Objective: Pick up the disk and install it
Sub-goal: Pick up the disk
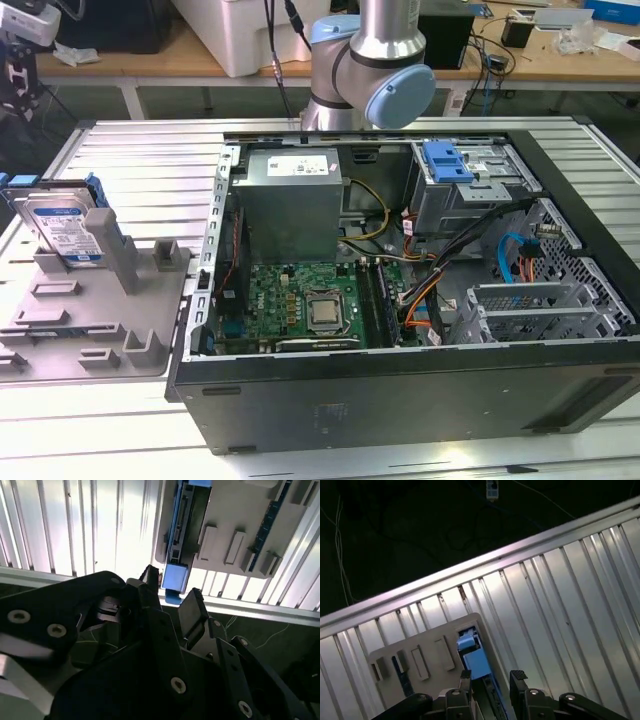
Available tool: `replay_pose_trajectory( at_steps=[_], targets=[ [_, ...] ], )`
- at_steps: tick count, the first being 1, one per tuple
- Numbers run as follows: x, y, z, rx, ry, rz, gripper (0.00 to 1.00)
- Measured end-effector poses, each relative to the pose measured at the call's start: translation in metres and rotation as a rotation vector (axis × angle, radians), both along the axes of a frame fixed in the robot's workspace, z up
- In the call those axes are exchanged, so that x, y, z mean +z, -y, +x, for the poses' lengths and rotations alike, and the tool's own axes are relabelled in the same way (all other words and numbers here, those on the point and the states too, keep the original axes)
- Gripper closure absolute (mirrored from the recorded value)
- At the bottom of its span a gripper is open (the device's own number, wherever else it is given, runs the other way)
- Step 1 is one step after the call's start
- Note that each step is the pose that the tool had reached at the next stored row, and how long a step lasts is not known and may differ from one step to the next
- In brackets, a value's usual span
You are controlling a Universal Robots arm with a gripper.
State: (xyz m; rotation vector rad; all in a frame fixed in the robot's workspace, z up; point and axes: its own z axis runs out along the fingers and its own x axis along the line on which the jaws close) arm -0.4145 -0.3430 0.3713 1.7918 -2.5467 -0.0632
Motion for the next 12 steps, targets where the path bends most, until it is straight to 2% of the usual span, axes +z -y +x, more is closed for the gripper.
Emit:
replay_pose_trajectory(
  at_steps=[3,4,5,11,12],
  targets=[
    [-0.0004,-0.0002,0.0,0.053,0.0,-0.0009,0.56],
    [-0.0003,-0.0008,-0.0003,0.072,-0.0003,-0.0044,0.56],
    [-0.0004,-0.0009,-0.0003,0.075,-0.0002,-0.0072,0.56],
    [-0.0004,-0.001,-0.0004,0.076,-0.0001,-0.0078,0.56],
    [-0.0004,-0.001,-0.0004,0.094,0.0012,-0.0087,0.56]
  ],
)
